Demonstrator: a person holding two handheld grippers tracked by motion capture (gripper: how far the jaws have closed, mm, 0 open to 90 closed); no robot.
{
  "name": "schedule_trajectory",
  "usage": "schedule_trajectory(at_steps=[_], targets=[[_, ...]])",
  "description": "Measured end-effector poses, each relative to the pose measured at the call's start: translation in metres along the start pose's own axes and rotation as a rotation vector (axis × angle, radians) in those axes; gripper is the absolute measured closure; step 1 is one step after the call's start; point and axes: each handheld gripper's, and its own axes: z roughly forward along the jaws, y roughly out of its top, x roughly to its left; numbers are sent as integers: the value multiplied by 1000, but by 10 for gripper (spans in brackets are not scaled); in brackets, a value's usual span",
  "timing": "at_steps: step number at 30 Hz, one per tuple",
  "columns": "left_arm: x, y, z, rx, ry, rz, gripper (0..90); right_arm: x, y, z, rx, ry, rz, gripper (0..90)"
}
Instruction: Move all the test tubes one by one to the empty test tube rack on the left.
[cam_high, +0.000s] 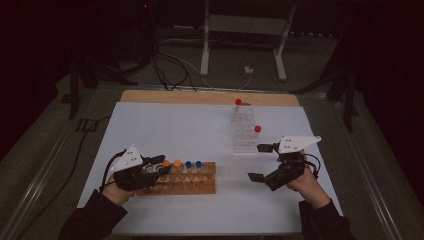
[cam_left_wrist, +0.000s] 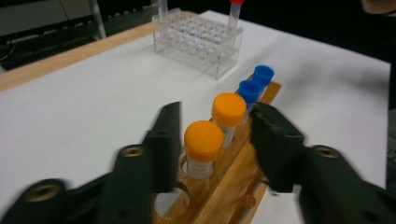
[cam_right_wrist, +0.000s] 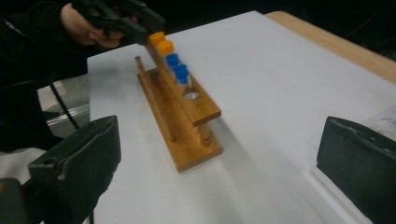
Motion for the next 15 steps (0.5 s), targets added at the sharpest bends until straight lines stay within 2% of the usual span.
schedule_trajectory(at_steps=[4,8,9,10,13,15], targets=[[-1,0,-12,-50,1,2,366,-6,4,-7,-20,-43,-3,0],[-2,1,-20,-56,-9,-11,206,-16,9,-15,-38,-93,-1,0],[-3,0,-21,-64,-13,-24,162,-19,10,-17,-44,-111,-4,0],[-3,-1,-23,-67,-20,-23,157,-23,11,-18,-49,-132,-4,0],[-2,-4,-25,-63,-40,-18,25,-33,12,-20,-51,-174,5,0],[-2,-7,-28,-80,-35,-10,13,-41,12,-19,-48,-195,18,0]])
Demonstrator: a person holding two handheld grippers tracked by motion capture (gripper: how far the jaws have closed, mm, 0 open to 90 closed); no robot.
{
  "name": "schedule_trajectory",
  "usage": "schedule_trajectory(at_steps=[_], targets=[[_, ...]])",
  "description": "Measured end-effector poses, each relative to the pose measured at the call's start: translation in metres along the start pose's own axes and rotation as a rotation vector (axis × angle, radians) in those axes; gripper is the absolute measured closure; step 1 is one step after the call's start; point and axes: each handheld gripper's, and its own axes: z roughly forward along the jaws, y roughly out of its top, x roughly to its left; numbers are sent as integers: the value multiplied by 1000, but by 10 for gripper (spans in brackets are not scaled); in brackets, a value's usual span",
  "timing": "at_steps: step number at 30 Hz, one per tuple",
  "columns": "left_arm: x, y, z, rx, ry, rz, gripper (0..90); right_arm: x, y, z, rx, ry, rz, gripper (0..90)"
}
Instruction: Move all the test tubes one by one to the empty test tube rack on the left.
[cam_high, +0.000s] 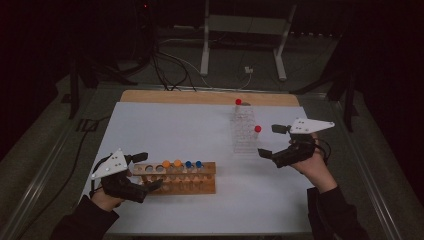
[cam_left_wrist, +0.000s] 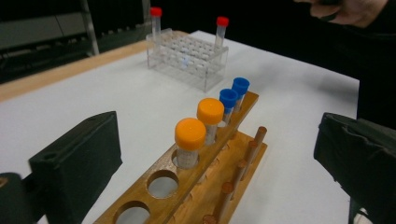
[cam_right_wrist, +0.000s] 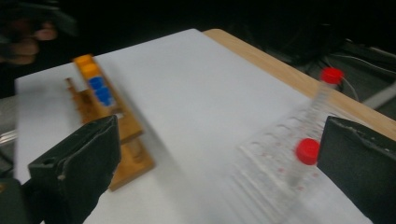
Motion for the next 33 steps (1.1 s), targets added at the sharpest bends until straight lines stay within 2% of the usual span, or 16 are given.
schedule_trajectory(at_steps=[5,8,15,17,19,22,25,33], targets=[[2,-5,-5,-17,21,-3,5,-19,-7,10,8,-56,37,0],[3,-8,-6,-20,23,-10,5,-29,-15,19,25,-74,61,45],[3,-10,-8,-30,31,-17,5,-46,-37,39,83,-120,116,85],[4,-11,-8,-26,32,-15,5,-50,-42,44,90,-132,127,147],[4,-12,-7,-23,30,-19,5,-53,-47,48,96,-146,135,170],[4,-12,-7,-21,29,-20,5,-57,-53,56,119,-157,141,271],[4,-13,-7,-21,26,-21,5,-59,-57,62,125,-147,141,404],[4,-14,-6,-15,17,-22,5,-61,-59,76,138,-141,133,594]])
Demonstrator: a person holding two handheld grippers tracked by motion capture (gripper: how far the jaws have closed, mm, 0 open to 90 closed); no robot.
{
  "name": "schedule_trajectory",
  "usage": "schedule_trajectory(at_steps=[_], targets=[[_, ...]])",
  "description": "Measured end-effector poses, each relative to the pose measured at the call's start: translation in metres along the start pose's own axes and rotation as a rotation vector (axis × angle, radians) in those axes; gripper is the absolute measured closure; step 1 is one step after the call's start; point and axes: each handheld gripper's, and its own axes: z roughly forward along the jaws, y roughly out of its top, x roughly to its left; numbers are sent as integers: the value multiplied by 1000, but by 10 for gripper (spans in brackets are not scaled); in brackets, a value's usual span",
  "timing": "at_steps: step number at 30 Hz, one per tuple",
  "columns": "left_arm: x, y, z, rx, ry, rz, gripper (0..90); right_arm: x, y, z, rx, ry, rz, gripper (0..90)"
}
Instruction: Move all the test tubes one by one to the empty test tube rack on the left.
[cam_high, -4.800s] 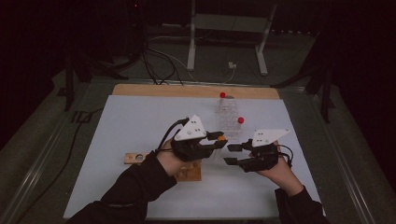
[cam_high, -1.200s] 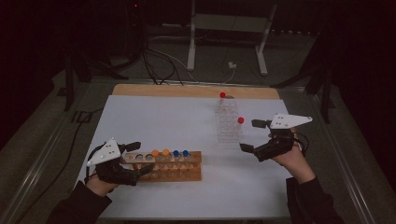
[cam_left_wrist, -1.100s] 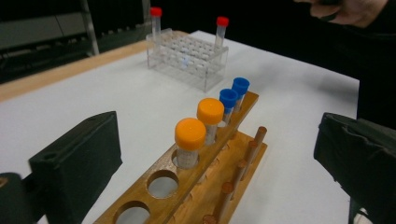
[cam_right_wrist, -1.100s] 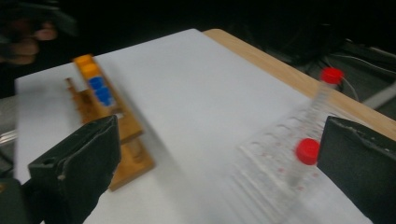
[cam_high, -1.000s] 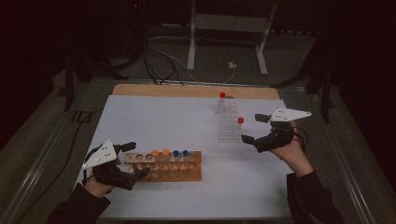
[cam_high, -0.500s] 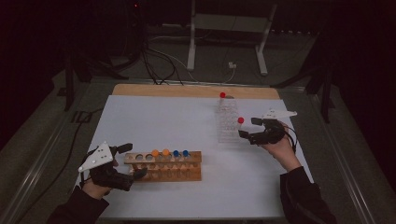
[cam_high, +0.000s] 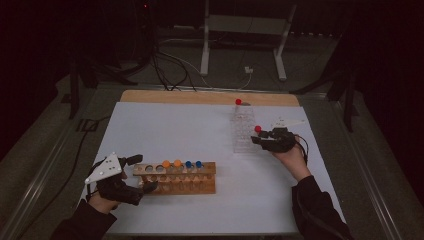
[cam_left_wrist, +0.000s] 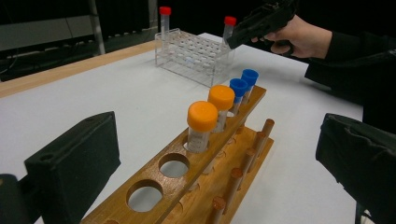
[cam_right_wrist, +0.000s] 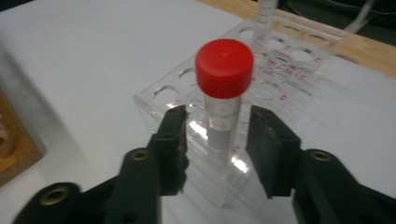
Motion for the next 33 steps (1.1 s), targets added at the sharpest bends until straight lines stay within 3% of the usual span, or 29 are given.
schedule_trajectory(at_steps=[9,14,20,33], targets=[[0,0,-1,-1,-1,1,5,-2,2,1,-16,-10,1,735],[0,1,0,3,-3,1,5,-1,3,1,-7,-22,-25,747],[0,1,0,7,-7,-2,5,0,6,-2,-19,-22,-23,748],[-2,9,2,25,-22,-5,5,4,33,-30,-72,-31,-56,749]])
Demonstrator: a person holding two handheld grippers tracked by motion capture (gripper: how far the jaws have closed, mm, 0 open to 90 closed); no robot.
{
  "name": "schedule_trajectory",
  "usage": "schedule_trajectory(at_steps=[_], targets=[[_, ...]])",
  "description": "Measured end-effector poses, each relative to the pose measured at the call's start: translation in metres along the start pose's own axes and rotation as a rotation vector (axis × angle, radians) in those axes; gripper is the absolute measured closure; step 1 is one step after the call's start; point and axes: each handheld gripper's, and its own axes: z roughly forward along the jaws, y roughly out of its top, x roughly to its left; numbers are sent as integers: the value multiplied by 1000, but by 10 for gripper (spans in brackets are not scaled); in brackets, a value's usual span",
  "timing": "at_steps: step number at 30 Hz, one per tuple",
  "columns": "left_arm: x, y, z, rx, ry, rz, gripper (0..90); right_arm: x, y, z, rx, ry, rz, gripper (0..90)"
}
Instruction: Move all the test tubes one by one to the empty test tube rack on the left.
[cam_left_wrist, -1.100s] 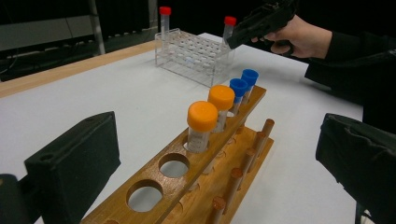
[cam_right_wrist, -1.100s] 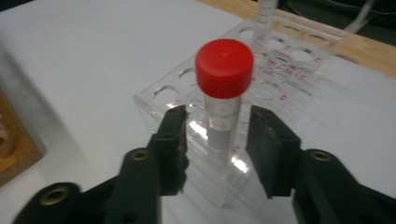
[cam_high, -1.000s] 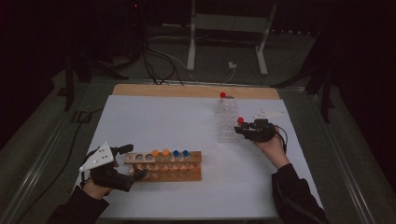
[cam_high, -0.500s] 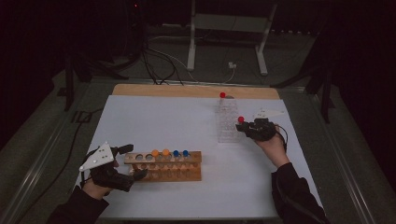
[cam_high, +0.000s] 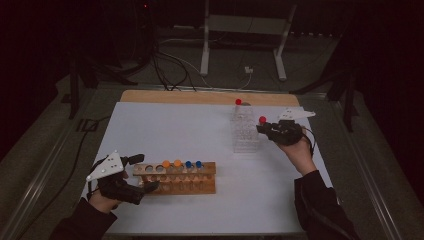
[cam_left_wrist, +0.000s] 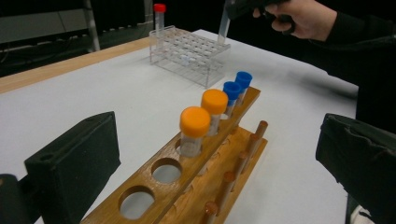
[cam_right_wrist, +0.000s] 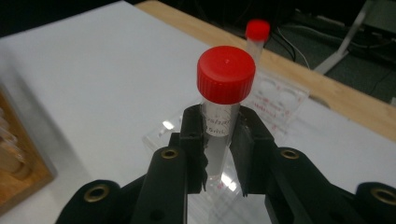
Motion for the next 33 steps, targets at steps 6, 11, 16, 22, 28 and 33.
schedule_trajectory(at_steps=[6,11,16,22,28,33], targets=[[-6,10,4,15,-5,-1,6,6,15,-15,-27,11,-28,749],[-13,22,8,19,-11,13,6,18,21,-26,-32,50,-58,749],[-17,36,15,20,-22,28,6,28,19,-30,-20,85,-70,749],[-23,52,27,34,-24,53,6,41,12,-32,0,111,-85,749],[-33,68,41,25,-53,74,6,58,3,-34,20,143,-92,749],[-43,80,60,27,-79,86,6,69,-3,-37,24,175,-81,749]])
